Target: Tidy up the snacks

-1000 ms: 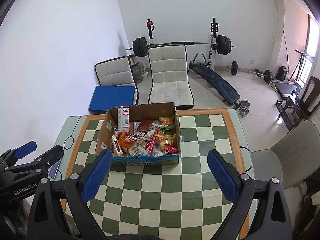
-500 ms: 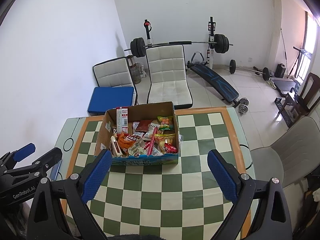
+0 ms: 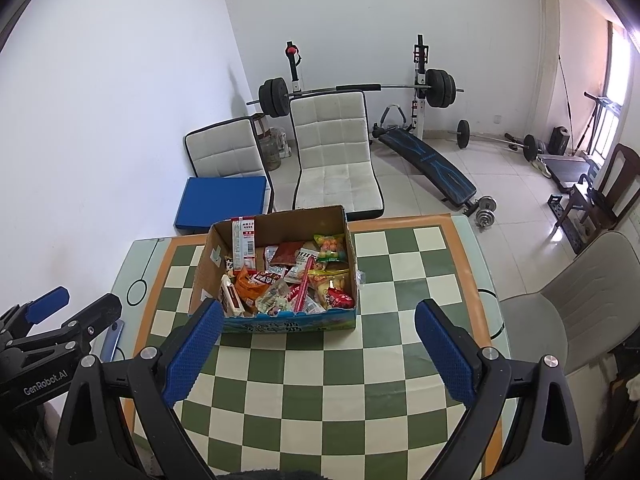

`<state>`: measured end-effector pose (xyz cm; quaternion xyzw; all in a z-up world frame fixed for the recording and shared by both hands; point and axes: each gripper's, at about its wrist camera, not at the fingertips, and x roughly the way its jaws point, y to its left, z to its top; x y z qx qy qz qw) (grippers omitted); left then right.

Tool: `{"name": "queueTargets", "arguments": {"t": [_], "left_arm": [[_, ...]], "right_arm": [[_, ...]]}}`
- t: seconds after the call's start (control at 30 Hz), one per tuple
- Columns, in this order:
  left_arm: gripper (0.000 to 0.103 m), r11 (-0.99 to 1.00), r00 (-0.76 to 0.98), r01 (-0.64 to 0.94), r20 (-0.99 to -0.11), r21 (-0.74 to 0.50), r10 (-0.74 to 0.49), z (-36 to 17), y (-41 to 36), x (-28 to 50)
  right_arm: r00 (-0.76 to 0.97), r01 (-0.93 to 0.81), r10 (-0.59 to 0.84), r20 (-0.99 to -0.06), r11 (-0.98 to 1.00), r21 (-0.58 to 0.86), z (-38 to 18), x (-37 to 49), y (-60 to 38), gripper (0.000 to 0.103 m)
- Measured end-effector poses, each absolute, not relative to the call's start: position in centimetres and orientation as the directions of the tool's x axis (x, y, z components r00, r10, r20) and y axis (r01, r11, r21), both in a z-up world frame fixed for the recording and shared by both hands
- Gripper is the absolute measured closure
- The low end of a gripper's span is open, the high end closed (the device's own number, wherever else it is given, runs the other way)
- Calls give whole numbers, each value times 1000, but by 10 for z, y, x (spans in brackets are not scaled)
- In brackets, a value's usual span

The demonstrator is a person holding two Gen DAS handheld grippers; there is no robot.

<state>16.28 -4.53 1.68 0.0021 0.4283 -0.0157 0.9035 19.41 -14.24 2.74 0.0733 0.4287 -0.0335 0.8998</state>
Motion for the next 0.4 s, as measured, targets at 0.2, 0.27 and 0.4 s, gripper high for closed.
{"name": "queueTargets", "arguments": {"t": [0.2,0.27,0.4], "left_arm": [[4,1000,636,31,-771,-6,-24,18,-46,164],[4,999,636,35,-771,-2,-24,20,-46,165],[4,999,642,39,-767,0,-25,24,-46,166]], "right_arm": [[627,124,3,-779,987,104,28,194,-142,5],[626,129,1,-780,986,105,27,194,-141,5],[625,135,-5,-780,986,102,28,194,-139,4]]}}
